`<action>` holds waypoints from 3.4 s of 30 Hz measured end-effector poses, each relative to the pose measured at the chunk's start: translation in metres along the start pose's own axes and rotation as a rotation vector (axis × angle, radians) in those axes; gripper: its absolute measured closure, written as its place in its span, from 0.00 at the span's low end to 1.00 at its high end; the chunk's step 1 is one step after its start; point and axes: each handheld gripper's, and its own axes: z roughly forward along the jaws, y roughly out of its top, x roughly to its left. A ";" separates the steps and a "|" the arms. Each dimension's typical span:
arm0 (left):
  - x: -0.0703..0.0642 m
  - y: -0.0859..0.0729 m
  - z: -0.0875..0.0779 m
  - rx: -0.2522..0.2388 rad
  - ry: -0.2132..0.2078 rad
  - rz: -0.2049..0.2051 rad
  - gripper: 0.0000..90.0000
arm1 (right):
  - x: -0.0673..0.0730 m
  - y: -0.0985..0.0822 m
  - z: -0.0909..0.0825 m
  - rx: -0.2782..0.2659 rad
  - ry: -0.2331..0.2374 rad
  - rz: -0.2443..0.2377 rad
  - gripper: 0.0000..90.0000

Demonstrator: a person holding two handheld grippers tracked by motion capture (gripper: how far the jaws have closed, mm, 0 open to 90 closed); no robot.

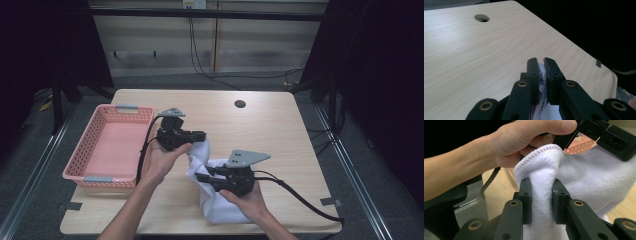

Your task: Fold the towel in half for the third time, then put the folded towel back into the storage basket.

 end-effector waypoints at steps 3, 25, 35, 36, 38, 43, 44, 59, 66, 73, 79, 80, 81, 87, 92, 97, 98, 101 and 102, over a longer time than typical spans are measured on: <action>-0.013 0.002 0.021 0.034 -0.005 0.027 0.93 | -0.004 -0.010 -0.019 -0.003 -0.021 0.013 0.82; -0.030 -0.029 0.112 0.129 -0.052 0.017 0.50 | -0.028 -0.101 -0.114 0.126 -0.239 0.149 0.40; -0.038 -0.051 0.046 0.101 -0.049 0.110 0.71 | -0.051 -0.091 -0.130 0.082 -0.298 0.135 0.46; -0.043 -0.060 0.042 0.118 -0.070 0.130 0.78 | -0.058 -0.087 -0.122 0.096 -0.305 0.123 0.47; -0.051 -0.078 0.035 0.162 -0.093 0.143 0.81 | -0.072 -0.078 -0.105 0.121 -0.325 0.118 0.46; -0.071 -0.116 0.027 0.238 -0.137 0.154 0.75 | -0.104 -0.054 -0.060 0.203 -0.343 0.099 0.39; -0.073 -0.123 0.029 0.252 -0.172 0.148 0.75 | -0.110 -0.052 -0.051 0.225 -0.357 0.089 0.40; -0.082 -0.150 0.028 0.273 -0.095 0.247 0.74 | -0.138 -0.072 -0.037 0.271 -0.419 0.118 0.92; -0.076 -0.147 0.026 0.277 -0.156 0.209 0.69 | -0.145 -0.077 -0.051 0.249 -0.387 0.150 0.57; -0.073 -0.154 -0.002 0.255 -0.112 0.135 0.48 | -0.147 -0.077 -0.042 0.281 -0.287 0.172 0.38; -0.069 -0.165 -0.003 0.299 -0.087 0.094 0.32 | -0.149 -0.081 -0.029 0.324 -0.259 0.158 0.33; -0.070 -0.165 0.000 0.306 -0.088 0.101 0.30 | -0.151 -0.082 -0.027 0.331 -0.258 0.158 0.32; -0.070 -0.165 0.004 0.311 -0.090 0.092 0.30 | -0.151 -0.083 -0.026 0.337 -0.255 0.157 0.31; -0.079 -0.163 0.017 0.330 -0.070 0.143 0.24 | -0.153 -0.087 -0.024 0.354 -0.238 0.152 0.32; -0.081 -0.165 0.018 0.307 -0.044 0.173 0.36 | -0.151 -0.086 -0.024 0.372 -0.229 0.150 0.40; -0.088 -0.166 0.019 0.310 -0.031 0.190 0.49 | -0.148 -0.086 -0.025 0.382 -0.212 0.157 0.51; -0.089 -0.165 0.019 0.321 -0.022 0.201 0.54 | -0.147 -0.085 -0.024 0.388 -0.205 0.163 0.56; -0.088 -0.163 0.020 0.338 -0.017 0.207 0.64 | -0.147 -0.086 -0.025 0.385 -0.176 0.177 0.63; -0.088 -0.162 0.020 0.336 -0.022 0.193 0.67 | -0.148 -0.086 -0.025 0.384 -0.167 0.181 0.66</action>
